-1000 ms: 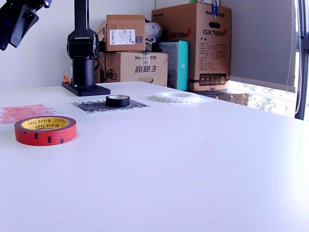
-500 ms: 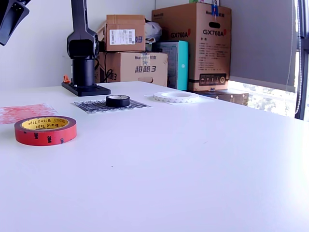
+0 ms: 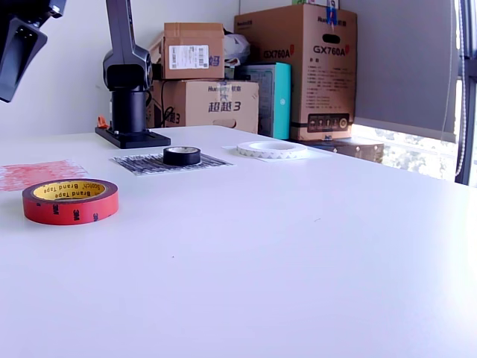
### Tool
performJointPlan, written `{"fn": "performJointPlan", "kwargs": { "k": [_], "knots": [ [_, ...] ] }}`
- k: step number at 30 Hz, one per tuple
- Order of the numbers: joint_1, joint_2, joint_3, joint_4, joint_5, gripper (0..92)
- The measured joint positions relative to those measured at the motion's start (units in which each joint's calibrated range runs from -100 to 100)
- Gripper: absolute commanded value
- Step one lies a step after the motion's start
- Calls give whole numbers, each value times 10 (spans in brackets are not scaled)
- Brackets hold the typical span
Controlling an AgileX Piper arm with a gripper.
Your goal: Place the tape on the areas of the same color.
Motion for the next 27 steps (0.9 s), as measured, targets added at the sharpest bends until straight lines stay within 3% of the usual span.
{"fn": "performJointPlan", "kwargs": {
  "k": [18, 27],
  "knots": [
    [5, 59, 10, 25, 19, 409],
    [5, 64, 10, 33, 70, 409]
  ]
}}
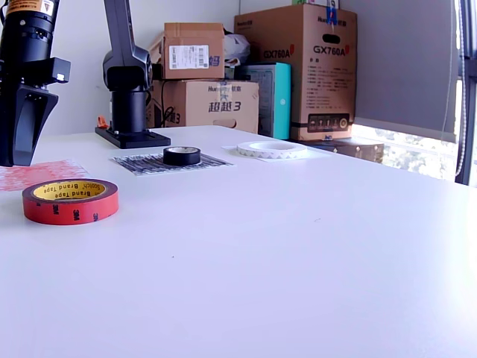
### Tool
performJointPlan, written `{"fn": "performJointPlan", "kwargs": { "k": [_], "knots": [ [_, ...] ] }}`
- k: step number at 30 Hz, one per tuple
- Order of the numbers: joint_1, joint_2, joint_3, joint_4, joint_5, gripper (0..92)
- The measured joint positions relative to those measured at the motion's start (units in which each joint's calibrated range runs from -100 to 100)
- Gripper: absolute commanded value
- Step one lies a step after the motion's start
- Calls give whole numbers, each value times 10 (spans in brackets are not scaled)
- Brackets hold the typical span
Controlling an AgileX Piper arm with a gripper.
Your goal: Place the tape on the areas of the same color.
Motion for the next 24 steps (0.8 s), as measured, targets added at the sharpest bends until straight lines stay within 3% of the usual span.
{"fn": "performJointPlan", "kwargs": {
  "k": [24],
  "knots": [
    [17, -13, 57, 7, 25, 409]
  ]
}}
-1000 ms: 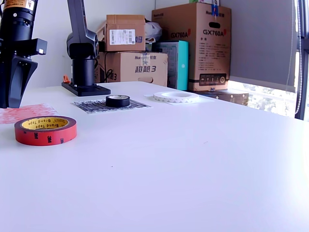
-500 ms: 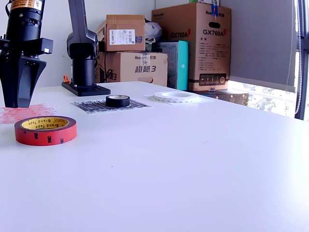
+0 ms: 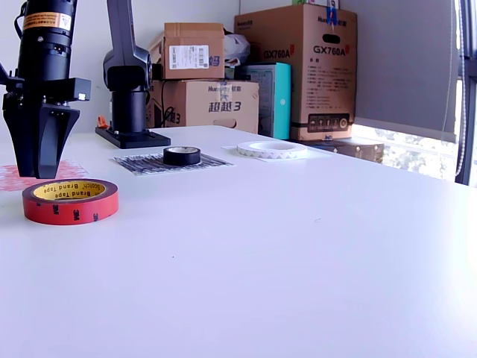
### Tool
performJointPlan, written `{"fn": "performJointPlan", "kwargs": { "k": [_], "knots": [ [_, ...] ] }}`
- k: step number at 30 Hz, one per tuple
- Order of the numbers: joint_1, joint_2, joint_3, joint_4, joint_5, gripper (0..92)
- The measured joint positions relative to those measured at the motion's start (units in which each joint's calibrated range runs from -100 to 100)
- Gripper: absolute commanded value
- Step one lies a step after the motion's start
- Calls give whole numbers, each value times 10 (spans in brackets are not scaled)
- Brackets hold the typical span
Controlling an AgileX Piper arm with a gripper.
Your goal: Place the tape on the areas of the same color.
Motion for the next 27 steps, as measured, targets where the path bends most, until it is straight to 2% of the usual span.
{"fn": "performJointPlan", "kwargs": {
  "k": [17, 27],
  "knots": [
    [0, -59, 100, -2, 0, 409],
    [-1, -61, 92, -2, -12, 409]
  ]
}}
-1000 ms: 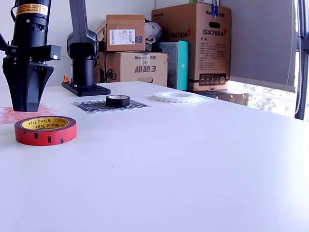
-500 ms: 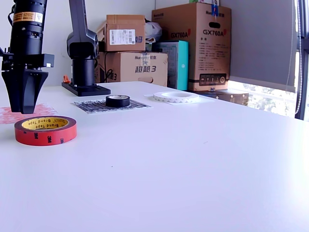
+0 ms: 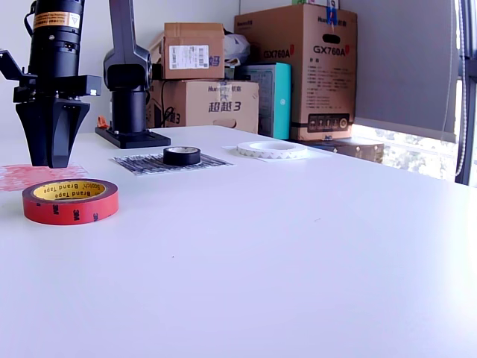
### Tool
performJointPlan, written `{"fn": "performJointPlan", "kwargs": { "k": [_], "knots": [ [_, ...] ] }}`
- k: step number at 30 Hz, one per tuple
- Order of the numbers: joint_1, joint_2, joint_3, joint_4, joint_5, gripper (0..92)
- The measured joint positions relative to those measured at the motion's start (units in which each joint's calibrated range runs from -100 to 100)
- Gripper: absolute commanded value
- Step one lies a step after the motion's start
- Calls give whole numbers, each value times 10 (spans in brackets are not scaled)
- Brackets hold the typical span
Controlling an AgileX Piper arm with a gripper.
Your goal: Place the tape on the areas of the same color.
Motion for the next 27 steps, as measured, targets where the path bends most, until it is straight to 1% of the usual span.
{"fn": "performJointPlan", "kwargs": {
  "k": [12, 18, 27],
  "knots": [
    [0, 0, 3, 0, -5, 409],
    [-8, 11, 11, -27, -5, 409],
    [-8, 13, 11, -26, -6, 409]
  ]
}}
